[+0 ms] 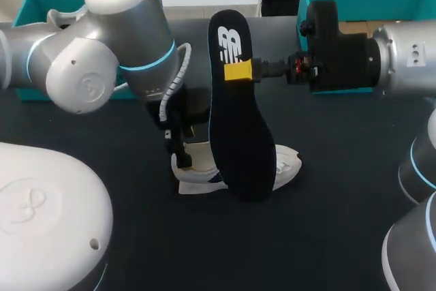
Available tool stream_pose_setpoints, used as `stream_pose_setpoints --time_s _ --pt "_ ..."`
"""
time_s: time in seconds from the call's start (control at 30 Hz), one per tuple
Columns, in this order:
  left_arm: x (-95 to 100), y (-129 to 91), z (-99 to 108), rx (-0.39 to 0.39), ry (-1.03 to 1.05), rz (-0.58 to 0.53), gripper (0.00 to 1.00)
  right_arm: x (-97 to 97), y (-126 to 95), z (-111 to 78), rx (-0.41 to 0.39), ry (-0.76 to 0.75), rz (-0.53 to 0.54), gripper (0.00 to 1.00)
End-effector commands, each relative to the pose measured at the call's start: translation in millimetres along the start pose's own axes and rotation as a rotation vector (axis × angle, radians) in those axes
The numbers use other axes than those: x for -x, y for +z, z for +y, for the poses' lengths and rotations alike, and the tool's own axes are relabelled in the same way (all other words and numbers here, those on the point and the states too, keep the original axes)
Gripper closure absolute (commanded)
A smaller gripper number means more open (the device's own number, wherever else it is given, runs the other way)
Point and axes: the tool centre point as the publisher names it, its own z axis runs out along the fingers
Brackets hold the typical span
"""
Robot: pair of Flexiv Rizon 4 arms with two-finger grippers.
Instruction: Take the shoe out of the shoebox, open the shoe tongue, remove and reinsert the insole, then place the shoe into the shoebox
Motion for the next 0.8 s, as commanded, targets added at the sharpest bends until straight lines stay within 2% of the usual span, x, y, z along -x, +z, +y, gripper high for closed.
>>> stream_pose_setpoints --time_s 0.03,0.13,0.3,0.6,0.8 --pt "12.2 3.2 -9.4 -0.001 -0.011 0.023 0.0 0.5 4.1 0.3 0.0 0.002 -0.003 1.0" --pt "24.2 -1.2 -20.9 -0.021 -0.036 -0.012 0.0 0.5 4.1 0.3 0.0 0.002 -0.003 1.0" --pt "32.0 -7.1 -41.5 -0.031 -0.024 -0.03 0.0 0.5 4.1 0.3 0.0 0.002 -0.003 1.0" --pt "43.0 27.4 -62.4 0.012 -0.03 -0.066 0.0 0.5 4.1 0.3 0.0 0.002 -0.003 1.0" --pt "48.7 47.1 -65.3 0.038 -0.053 -0.065 0.1 0.5 4.1 0.3 0.0 0.002 -0.003 1.0"
